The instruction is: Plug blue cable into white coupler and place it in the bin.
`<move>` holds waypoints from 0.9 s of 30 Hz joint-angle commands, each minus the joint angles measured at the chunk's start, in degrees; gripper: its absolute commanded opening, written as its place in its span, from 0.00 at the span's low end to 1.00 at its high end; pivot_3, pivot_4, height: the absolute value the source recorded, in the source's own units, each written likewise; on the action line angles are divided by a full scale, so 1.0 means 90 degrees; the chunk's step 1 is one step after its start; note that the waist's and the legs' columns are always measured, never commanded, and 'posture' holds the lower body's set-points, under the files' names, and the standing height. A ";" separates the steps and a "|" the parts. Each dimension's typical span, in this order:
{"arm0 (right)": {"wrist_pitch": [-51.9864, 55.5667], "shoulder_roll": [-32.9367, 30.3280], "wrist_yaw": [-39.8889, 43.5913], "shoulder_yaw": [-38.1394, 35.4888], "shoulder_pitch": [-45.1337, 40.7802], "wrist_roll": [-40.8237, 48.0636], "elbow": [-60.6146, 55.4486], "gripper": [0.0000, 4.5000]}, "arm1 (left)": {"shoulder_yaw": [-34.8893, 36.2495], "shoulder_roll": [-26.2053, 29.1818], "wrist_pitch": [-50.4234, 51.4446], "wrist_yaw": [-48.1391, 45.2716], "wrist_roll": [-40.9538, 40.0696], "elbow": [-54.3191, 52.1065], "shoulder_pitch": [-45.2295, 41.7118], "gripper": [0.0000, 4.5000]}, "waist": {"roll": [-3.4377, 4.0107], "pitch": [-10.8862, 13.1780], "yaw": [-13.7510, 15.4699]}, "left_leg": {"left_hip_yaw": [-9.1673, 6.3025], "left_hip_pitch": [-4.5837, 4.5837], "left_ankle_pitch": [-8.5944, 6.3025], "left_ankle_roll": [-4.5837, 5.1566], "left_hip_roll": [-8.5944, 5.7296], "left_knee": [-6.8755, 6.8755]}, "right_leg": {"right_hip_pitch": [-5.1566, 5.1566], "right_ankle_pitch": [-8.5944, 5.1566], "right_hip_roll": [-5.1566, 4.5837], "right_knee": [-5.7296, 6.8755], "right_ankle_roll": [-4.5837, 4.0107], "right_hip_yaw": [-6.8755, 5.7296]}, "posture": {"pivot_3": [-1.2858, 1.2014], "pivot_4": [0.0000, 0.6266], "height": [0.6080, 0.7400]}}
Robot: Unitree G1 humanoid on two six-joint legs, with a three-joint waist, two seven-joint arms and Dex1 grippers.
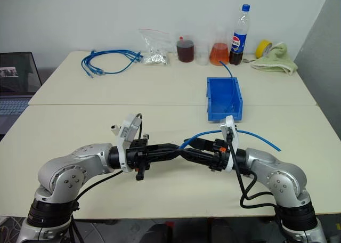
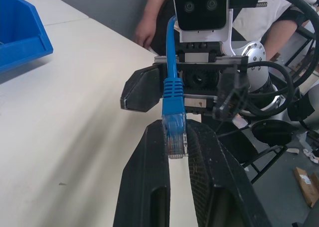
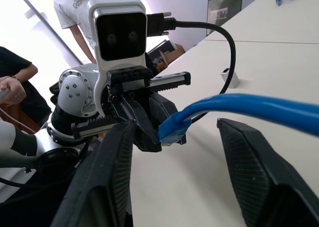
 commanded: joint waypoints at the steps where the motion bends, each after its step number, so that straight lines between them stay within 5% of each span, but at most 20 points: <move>1: 0.0011 0.0054 0.0068 -0.0177 -0.0123 0.0264 -0.0033 0.43 | 0.0060 0.0067 -0.0049 -0.0073 -0.0129 -0.0216 -0.0029 0.05 | 0.0000 0.0000 0.0000 | 0.0000 0.0000 0.0000 0.0000 0.0000 0.0000 | 0.0000 0.0000 0.0000 0.0000 0.0000 0.0000 | 0.52 0.24 1.00; 8: 0.0028 0.0049 0.0076 -0.0161 -0.0143 0.0338 0.0004 0.05 | 0.0007 0.0089 -0.0144 -0.0177 -0.0066 -0.0244 0.0036 0.05 | 0.0000 0.0000 0.0000 | 0.0000 -0.0001 0.0000 0.0000 0.0000 0.0000 | -0.0001 0.0000 0.0000 0.0000 0.0000 0.0000 | 0.52 0.24 1.00; 14: 0.0047 0.0011 0.0113 -0.0169 -0.0152 0.0342 0.0017 0.02 | -0.0045 0.0153 -0.0457 -0.0435 0.0105 -0.0204 0.0170 0.05 | 0.0000 0.0000 0.0001 | 0.0001 -0.0002 0.0000 0.0000 0.0000 -0.0001 | -0.0003 0.0000 0.0000 0.0000 0.0000 0.0001 | 0.52 0.24 1.00; 16: 0.0058 0.0009 0.0128 -0.0173 -0.0157 0.0338 0.0022 0.02 | -0.0074 0.0198 -0.0458 -0.0513 0.0129 -0.0134 0.0168 0.21 | 0.0000 0.0000 0.0001 | 0.0001 -0.0003 0.0000 0.0000 0.0000 -0.0001 | -0.0003 0.0000 0.0000 0.0000 0.0000 0.0001 | 0.52 0.24 1.00; 27: 0.0051 -0.0035 0.0180 -0.0178 -0.0146 0.0298 0.0008 0.02 | -0.0142 0.0385 -0.0587 -0.0879 0.0258 -0.0019 0.0177 0.69 | 0.0001 0.0001 0.0000 | 0.0003 -0.0003 0.0000 0.0001 0.0000 -0.0002 | -0.0004 0.0000 0.0000 0.0000 0.0000 0.0001 | 0.52 0.24 1.00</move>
